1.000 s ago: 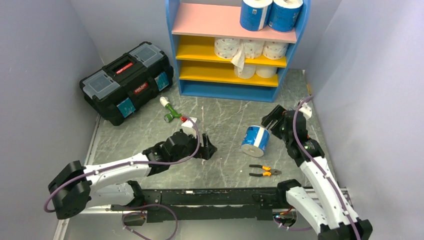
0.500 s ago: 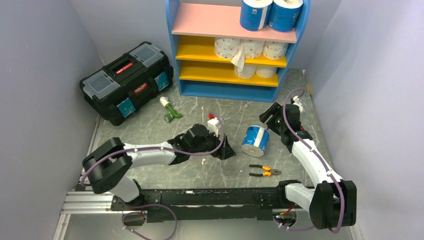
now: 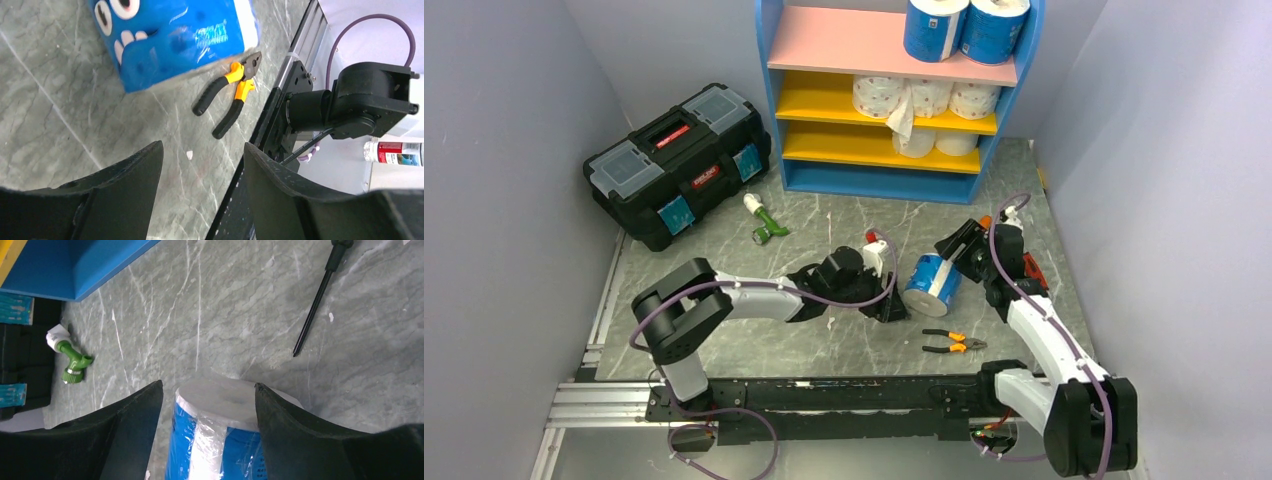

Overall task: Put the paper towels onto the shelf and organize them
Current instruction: Move the paper towel to the center of the board, then pick up the paper towel from the center of the board.

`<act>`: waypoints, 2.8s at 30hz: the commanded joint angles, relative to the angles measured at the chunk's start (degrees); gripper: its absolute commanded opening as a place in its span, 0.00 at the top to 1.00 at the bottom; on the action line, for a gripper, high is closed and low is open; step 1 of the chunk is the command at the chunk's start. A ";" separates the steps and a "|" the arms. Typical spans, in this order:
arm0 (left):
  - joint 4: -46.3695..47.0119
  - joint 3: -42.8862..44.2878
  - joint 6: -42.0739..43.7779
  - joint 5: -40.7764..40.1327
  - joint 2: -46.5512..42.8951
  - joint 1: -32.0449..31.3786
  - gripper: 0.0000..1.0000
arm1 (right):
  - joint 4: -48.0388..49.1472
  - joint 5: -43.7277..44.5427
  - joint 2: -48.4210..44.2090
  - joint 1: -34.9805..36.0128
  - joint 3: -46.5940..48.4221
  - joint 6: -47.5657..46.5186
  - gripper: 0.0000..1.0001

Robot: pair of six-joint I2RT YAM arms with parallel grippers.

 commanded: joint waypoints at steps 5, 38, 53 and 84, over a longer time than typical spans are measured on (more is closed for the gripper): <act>0.58 5.48 0.34 -1.44 3.95 -0.49 0.35 | -1.38 -1.85 -7.33 2.80 -3.49 2.06 0.30; -5.27 -4.76 -2.07 -19.09 -7.34 9.15 0.33 | -8.47 5.47 -21.83 19.09 -7.88 9.47 0.15; -4.53 -8.62 -1.71 -14.85 -12.65 9.19 0.33 | 12.14 -20.61 -20.35 4.00 -16.63 3.97 0.13; -1.41 -8.77 -2.87 -14.45 -11.20 6.37 0.33 | 23.43 -32.00 -14.42 4.49 -15.95 8.73 0.65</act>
